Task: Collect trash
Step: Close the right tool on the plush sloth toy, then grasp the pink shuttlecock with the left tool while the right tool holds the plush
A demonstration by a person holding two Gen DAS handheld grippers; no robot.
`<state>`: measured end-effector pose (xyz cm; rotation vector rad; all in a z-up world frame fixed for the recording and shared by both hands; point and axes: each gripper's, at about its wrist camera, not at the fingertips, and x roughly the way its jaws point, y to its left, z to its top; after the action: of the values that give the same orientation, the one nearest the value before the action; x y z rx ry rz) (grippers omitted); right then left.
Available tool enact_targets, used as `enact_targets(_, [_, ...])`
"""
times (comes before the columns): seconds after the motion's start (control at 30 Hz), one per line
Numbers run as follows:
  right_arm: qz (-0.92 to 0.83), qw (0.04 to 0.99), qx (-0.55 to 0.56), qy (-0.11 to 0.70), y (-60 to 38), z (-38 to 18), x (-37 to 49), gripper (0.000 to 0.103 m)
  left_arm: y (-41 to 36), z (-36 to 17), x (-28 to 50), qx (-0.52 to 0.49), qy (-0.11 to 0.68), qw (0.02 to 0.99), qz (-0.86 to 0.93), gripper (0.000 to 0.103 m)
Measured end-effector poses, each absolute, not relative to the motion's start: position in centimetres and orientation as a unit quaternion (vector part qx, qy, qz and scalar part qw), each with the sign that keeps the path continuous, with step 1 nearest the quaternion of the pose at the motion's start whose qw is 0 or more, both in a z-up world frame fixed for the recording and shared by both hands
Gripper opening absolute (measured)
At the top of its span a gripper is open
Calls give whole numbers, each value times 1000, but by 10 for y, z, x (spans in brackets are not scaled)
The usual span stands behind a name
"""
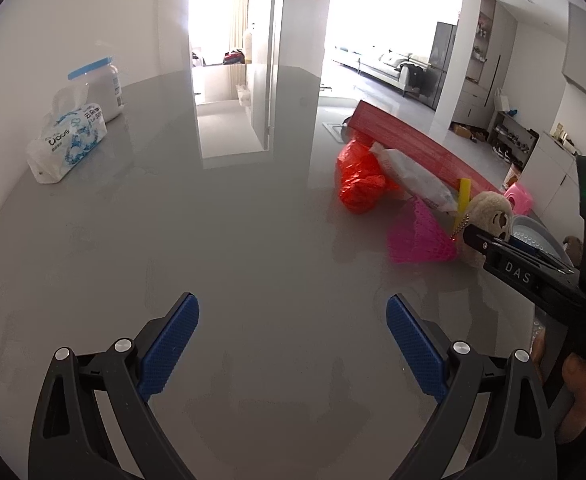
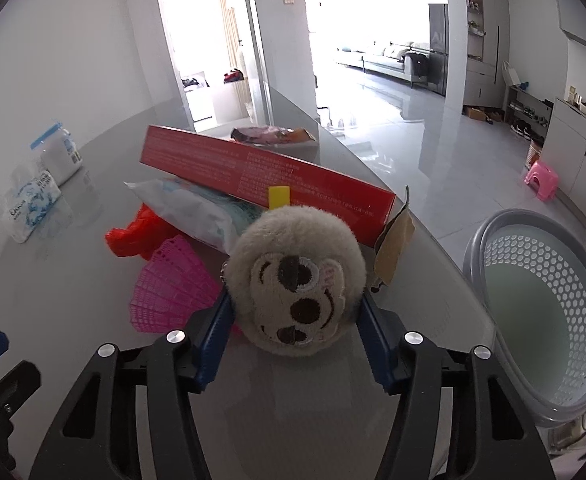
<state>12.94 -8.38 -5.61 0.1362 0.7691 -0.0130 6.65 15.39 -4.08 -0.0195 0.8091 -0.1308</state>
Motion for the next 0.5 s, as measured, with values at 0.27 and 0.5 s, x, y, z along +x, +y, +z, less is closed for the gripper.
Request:
enact_targets(0.27, [11,931,80,357,-101,-43,97,57,134,-39,71,-4,394,916,-75,93])
enact_targets(0.5, [16,931,92,352,-116,-36,76,57,111,-36,76,-1,391,916,-86,93])
